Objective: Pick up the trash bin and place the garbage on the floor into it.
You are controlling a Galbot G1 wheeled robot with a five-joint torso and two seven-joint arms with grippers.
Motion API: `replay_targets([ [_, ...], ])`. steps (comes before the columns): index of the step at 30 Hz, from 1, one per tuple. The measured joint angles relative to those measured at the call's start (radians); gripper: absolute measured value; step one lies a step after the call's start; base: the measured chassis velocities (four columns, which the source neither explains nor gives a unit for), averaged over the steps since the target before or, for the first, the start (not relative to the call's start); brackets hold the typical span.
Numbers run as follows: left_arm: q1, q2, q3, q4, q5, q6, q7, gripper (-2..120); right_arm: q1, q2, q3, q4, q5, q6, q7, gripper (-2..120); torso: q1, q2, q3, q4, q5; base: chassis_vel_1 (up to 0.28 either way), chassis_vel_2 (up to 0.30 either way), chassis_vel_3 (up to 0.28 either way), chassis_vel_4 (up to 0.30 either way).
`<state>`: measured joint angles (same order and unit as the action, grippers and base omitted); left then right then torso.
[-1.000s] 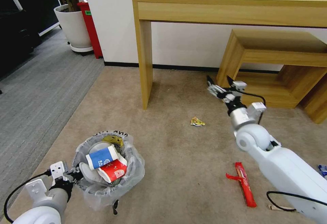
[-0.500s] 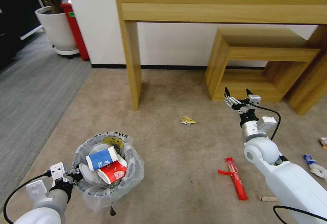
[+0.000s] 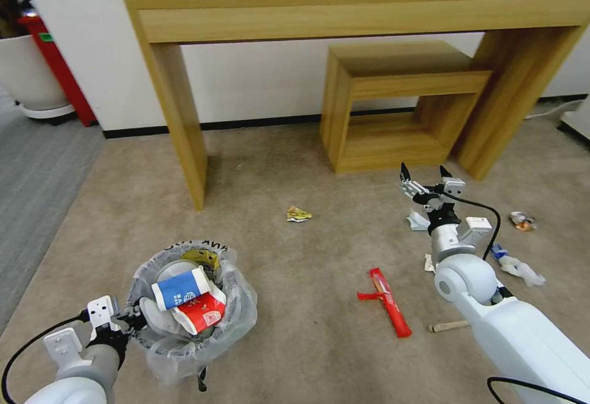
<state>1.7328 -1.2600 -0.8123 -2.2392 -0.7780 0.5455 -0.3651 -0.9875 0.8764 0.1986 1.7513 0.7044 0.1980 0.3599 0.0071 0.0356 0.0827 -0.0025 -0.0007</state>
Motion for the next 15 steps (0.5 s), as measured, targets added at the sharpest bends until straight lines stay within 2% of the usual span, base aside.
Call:
replay_targets([
  [15,-0.026,0.002,-0.015,0.052,-0.019,0.0,-0.013,1,-0.024,0.02,0.001,-0.009,-0.018,0.032,-0.025,100,0.0,0.0,0.0,0.0001,0.0,-0.014,-0.013,-0.008,-0.011],
])
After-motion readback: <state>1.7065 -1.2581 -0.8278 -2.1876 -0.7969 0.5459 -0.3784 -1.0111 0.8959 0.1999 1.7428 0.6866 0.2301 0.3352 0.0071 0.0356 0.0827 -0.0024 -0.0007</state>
